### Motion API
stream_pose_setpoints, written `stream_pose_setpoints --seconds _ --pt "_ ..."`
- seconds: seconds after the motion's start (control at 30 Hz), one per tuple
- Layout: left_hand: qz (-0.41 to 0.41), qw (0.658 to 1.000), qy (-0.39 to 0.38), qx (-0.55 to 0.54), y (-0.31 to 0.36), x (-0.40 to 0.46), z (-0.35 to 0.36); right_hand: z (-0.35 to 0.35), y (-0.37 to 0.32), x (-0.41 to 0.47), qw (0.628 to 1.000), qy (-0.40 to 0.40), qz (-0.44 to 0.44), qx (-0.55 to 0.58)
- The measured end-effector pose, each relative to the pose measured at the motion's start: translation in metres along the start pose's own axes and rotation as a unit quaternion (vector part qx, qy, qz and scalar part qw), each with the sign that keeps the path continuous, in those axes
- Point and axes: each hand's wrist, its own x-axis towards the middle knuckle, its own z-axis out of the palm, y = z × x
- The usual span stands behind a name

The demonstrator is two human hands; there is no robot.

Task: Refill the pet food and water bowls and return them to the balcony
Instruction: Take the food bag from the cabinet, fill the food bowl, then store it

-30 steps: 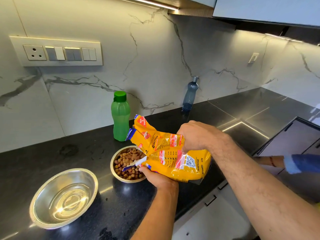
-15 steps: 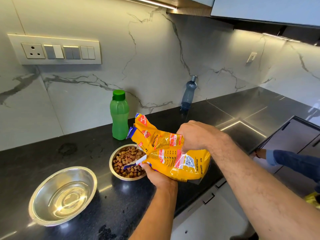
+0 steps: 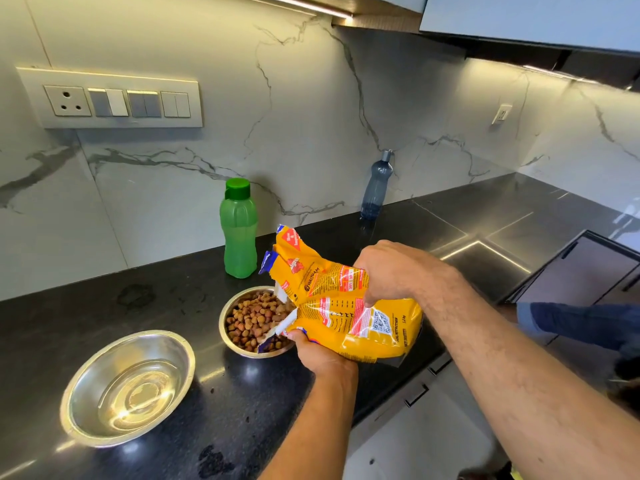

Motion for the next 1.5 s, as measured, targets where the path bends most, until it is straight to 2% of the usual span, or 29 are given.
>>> stream_pose_setpoints --seconds 0.1,0.27,0.47,0.7,1.2,1.33,1.5 --pt "0.008 0.999 -0.034 -0.006 0.001 -0.002 0.0 -0.001 -0.002 -0.003 1.0 -0.005 0.002 0.008" --pt "0.007 0.999 -0.043 0.003 0.003 -0.003 -0.002 0.0 -0.004 -0.005 1.0 -0.003 0.002 0.004" --pt "-0.006 0.999 0.044 0.019 0.0 0.004 -0.004 0.005 -0.001 -0.003 1.0 0.007 0.001 0.004" --pt "0.006 0.999 -0.046 -0.002 0.004 -0.002 -0.003 0.003 -0.002 -0.003 1.0 -0.002 -0.007 0.011" --pt "0.026 0.998 -0.061 0.018 0.007 -0.001 -0.011 0.022 0.013 -0.009 0.998 0.045 -0.008 0.042" --pt "0.022 0.996 -0.079 0.034 0.009 -0.002 -0.015 0.046 0.029 -0.017 0.993 0.083 0.003 0.083" --pt "0.019 0.995 -0.081 0.059 0.012 -0.003 -0.022 0.071 0.046 -0.026 0.984 0.068 0.025 0.166"
